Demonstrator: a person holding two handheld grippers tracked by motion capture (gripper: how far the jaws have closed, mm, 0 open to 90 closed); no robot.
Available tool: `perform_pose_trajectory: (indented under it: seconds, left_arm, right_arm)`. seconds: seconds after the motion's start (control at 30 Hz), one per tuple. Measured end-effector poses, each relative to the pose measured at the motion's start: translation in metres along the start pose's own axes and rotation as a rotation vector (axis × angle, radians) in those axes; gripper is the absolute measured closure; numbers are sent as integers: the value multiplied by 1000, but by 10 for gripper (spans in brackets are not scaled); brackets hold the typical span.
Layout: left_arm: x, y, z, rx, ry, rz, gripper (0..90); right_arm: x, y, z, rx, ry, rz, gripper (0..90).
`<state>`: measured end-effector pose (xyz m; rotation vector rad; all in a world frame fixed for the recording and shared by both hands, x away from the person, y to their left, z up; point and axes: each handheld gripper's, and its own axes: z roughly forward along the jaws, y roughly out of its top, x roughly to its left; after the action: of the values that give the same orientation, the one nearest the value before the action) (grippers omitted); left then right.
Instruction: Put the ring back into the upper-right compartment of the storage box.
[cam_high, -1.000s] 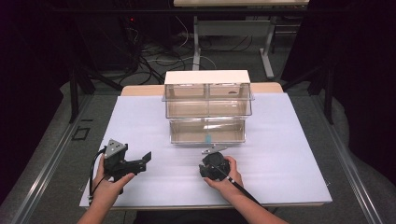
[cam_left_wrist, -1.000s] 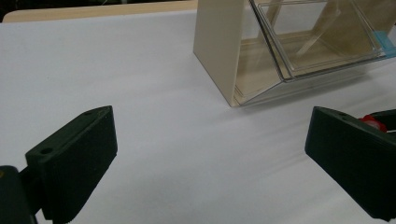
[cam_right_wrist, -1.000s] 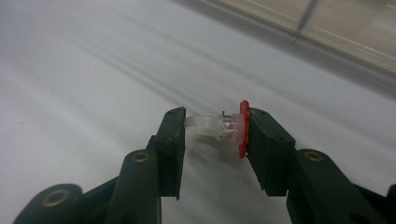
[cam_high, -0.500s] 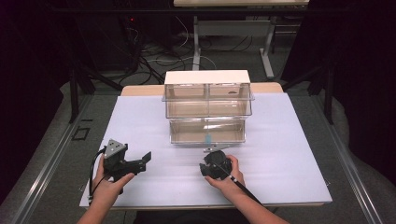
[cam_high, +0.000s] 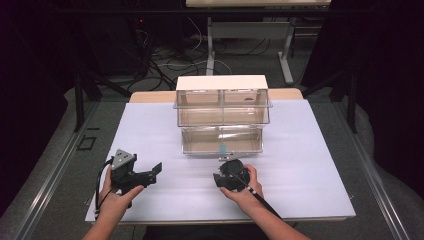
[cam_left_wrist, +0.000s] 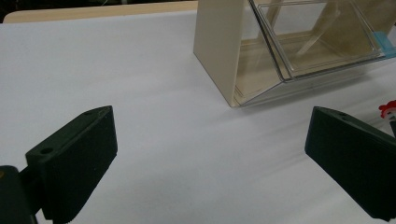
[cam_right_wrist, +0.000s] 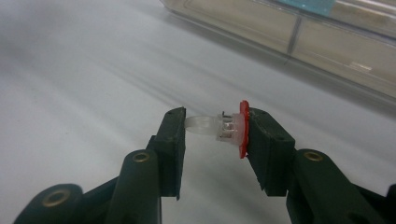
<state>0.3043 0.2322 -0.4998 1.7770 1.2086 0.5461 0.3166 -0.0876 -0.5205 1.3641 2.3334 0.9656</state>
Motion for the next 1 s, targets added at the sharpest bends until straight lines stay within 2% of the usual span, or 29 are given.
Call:
perform_pose_trajectory:
  seconds: [0.07, 0.13, 0.17, 0.2, 0.23, 0.3, 0.37, 0.73, 1.0]
  left_arm:
    - [0, 0, 0, 0, 0, -1, 28]
    - [0, 0, 0, -2, 0, -1, 27]
    - [0, 0, 0, -4, 0, -2, 28]
    - [0, 0, 0, 1, 0, -1, 28]
    - [0, 0, 0, 0, 0, -1, 28]
    - [0, 0, 0, -4, 0, -2, 28]
    - [0, 0, 0, 0, 0, -1, 28]
    - [0, 0, 0, 0, 0, 0, 28]
    - [0, 0, 0, 0, 0, -1, 29]
  right_arm:
    - [1, 1, -2, -22, 20, 6, 593]
    - [2, 3, -6, -7, 17, -5, 593]
    - [3, 3, -5, -42, 15, -3, 593]
    - [3, 4, -8, -25, 5, -11, 593]
    - [4, 5, -8, -45, 18, -11, 593]
    - [4, 6, -11, -31, 21, -11, 593]
    - [5, 7, -13, -54, 29, -11, 593]
    - [3, 11, -20, -46, 44, 9, 593]
    - [1, 14, -26, -59, 50, 2, 593]
